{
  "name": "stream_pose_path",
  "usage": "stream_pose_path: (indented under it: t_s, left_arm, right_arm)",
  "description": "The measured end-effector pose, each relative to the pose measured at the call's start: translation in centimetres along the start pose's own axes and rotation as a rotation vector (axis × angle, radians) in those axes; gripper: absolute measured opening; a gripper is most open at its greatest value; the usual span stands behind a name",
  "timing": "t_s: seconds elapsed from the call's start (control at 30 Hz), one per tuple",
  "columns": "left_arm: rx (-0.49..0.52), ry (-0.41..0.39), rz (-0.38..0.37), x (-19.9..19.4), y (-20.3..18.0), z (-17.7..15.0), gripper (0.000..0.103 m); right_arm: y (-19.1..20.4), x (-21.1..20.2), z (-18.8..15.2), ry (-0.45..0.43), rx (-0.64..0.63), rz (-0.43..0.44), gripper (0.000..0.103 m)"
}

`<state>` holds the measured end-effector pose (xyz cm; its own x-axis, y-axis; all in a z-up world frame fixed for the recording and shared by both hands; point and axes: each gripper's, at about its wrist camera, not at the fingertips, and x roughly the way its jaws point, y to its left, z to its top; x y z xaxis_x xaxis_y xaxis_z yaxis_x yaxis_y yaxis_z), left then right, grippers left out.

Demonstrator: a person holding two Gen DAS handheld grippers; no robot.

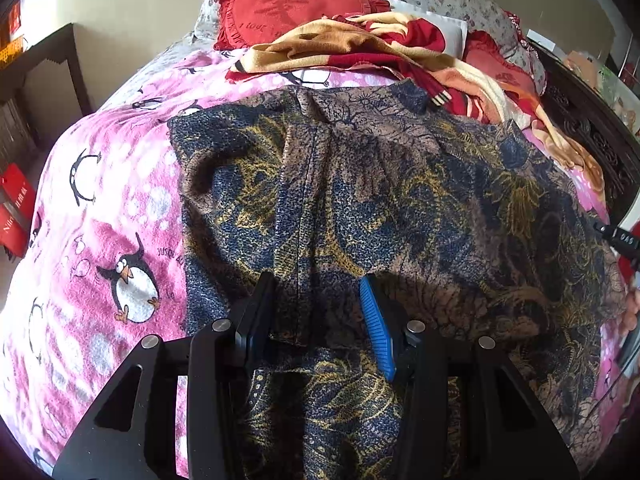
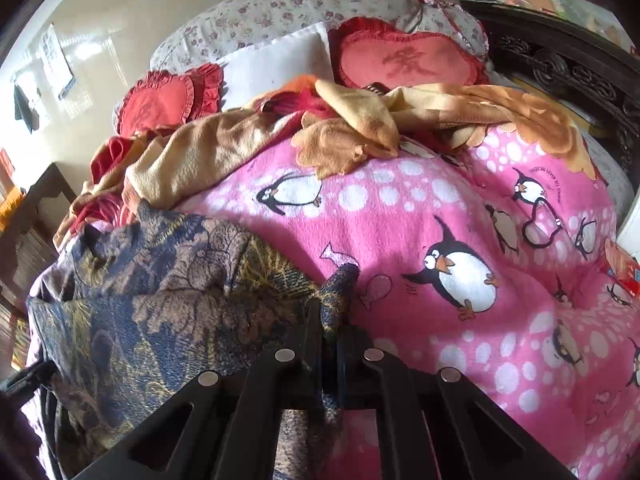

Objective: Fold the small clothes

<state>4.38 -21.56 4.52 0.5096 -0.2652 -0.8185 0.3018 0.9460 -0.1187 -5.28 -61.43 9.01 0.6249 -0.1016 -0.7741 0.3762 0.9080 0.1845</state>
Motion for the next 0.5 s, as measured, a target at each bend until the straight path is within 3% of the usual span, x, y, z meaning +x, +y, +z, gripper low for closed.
stream_pose_path:
  t_s: [0.07,0.1,0.13,0.33,0.5]
  left_arm:
    - [0.000,-0.004,-0.003,-0.2,0.0,0.0,0.043]
    - [-0.001,-0.004,-0.003,-0.3,0.1,0.0,0.043]
    - [-0.002,-0.003,-0.001,-0.3,0.1,0.0,0.043]
    - [0.000,-0.006,0.017,-1.0,0.1,-0.8,0.043]
    - [0.006,-0.011,0.029,-2.7,0.0,-1.4,0.043]
  right_arm:
    - [-0.1,-1.4,0.1,0.008,0.029,-0.016,0.020]
    - [0.1,-2.2,0.1,0.007,0.033,-0.024,0.036]
    - [0.5,-3.8,-0.4,-0.009,0.021,-0.014,0.040]
    - [5.0,-7.0,-5.2,0.045,-0.147,0.040,0.040]
    - [3.9,-3.4,-7.8,0.147,-0.163,-0.082,0.040]
